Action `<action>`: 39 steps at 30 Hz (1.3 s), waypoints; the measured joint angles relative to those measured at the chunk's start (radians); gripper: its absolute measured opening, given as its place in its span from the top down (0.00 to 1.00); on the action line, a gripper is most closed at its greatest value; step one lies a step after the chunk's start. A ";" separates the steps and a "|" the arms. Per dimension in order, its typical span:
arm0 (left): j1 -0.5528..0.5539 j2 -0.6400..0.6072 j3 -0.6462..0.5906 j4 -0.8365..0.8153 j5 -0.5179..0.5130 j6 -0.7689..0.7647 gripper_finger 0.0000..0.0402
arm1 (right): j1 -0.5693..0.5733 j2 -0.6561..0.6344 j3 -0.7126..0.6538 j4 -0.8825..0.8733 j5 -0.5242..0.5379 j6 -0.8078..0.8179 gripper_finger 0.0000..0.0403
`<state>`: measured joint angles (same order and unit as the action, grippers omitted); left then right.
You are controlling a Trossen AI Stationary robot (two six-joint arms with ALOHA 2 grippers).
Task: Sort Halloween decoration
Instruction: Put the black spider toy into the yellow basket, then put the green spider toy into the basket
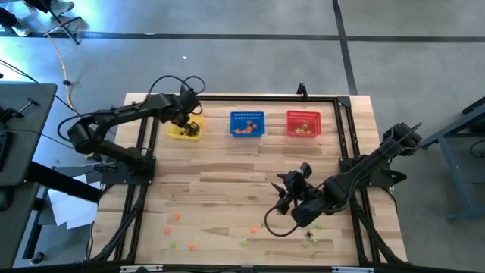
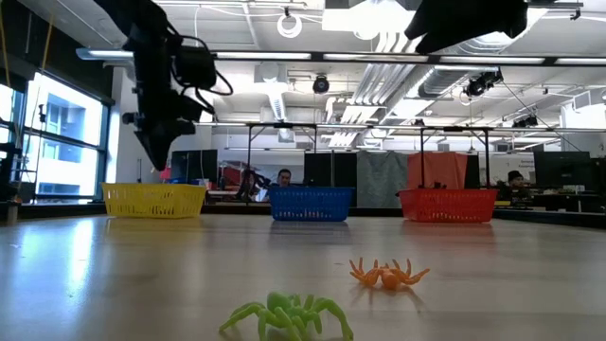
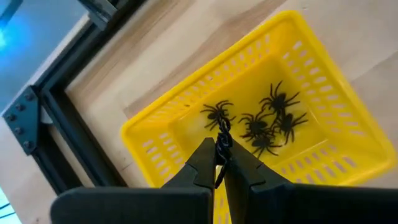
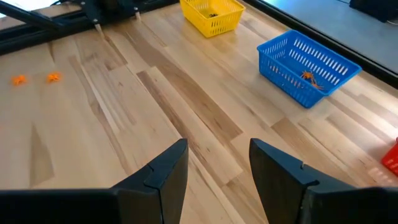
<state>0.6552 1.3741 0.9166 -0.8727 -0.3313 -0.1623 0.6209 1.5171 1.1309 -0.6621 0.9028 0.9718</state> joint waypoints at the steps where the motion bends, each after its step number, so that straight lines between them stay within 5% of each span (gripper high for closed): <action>1: 0.000 0.012 -0.004 0.003 0.001 0.000 1.00 | 0.000 0.003 0.000 0.000 0.000 0.000 0.59; 14: -0.016 0.060 -0.005 0.105 -0.028 0.008 0.99 | 0.000 0.010 0.000 0.000 -0.002 0.023 0.59; 29: -0.022 0.060 -0.005 0.079 0.036 0.043 0.72 | 0.000 0.010 0.000 0.000 -0.002 0.016 0.59; 36: -0.043 0.040 -0.005 0.075 0.039 0.043 0.70 | 0.000 0.010 0.011 -0.011 -0.028 0.031 0.59; 39: -0.084 0.000 0.005 0.066 0.117 0.038 0.71 | 0.000 0.010 0.052 -0.014 -0.104 -0.004 0.59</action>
<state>0.5716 1.3744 0.9220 -0.8070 -0.2143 -0.1240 0.6205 1.5269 1.1827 -0.6757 0.7991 0.9679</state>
